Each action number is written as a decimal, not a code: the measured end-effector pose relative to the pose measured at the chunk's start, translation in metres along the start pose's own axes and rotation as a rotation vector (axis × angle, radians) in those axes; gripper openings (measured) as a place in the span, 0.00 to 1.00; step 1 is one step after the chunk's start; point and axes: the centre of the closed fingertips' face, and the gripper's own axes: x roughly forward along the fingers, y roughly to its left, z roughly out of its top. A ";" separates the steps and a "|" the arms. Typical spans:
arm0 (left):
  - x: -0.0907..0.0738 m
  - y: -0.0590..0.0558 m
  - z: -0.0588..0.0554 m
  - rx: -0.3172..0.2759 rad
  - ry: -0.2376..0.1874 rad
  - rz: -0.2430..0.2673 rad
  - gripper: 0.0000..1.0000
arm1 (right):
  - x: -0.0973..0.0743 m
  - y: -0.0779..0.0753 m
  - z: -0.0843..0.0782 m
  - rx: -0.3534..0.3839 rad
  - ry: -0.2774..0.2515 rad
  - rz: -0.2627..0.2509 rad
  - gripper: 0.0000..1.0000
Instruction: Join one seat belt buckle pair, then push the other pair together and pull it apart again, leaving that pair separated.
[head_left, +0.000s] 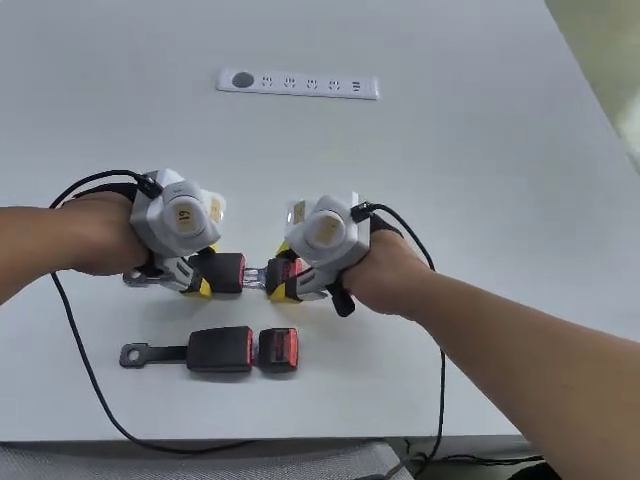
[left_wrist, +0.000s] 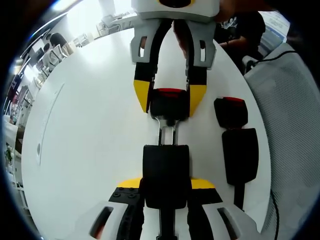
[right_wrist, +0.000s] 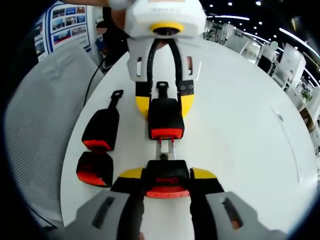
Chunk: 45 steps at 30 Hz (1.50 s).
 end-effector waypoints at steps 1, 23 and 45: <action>0.000 0.000 0.000 -0.001 0.002 -0.001 0.33 | -0.003 0.000 -0.004 -0.001 0.001 -0.004 0.34; 0.000 0.000 0.000 -0.025 0.022 0.017 0.33 | -0.100 -0.004 -0.139 0.081 0.198 -0.101 0.35; -0.016 0.000 0.003 -0.044 0.045 0.188 0.56 | -0.145 -0.025 -0.101 0.264 0.026 -0.432 0.68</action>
